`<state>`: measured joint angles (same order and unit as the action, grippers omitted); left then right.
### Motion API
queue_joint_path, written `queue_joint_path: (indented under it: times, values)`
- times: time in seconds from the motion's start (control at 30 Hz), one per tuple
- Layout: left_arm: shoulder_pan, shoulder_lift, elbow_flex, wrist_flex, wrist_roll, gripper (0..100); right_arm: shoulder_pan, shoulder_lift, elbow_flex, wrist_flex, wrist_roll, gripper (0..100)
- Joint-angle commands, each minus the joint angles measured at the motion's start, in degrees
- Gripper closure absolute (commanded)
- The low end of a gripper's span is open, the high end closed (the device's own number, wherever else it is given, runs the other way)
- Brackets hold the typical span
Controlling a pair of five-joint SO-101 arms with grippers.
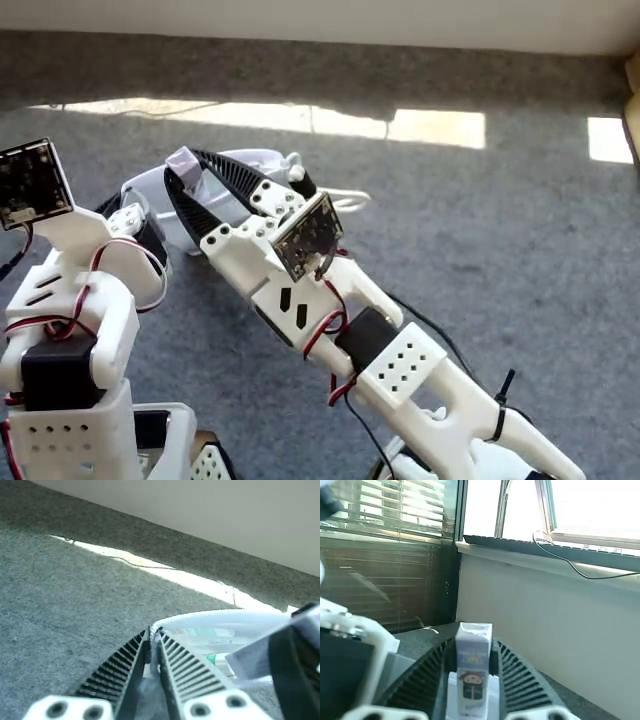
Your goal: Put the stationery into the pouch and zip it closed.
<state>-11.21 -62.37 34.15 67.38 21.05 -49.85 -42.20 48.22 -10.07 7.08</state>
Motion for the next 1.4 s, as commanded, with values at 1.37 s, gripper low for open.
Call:
queue_joint_path:
  times: [1.37]
  values:
    - [0.7, 0.1, 0.4, 0.4, -0.3, 99, 15.5, -13.2, -16.7, 59.2, 11.5, 78.2]
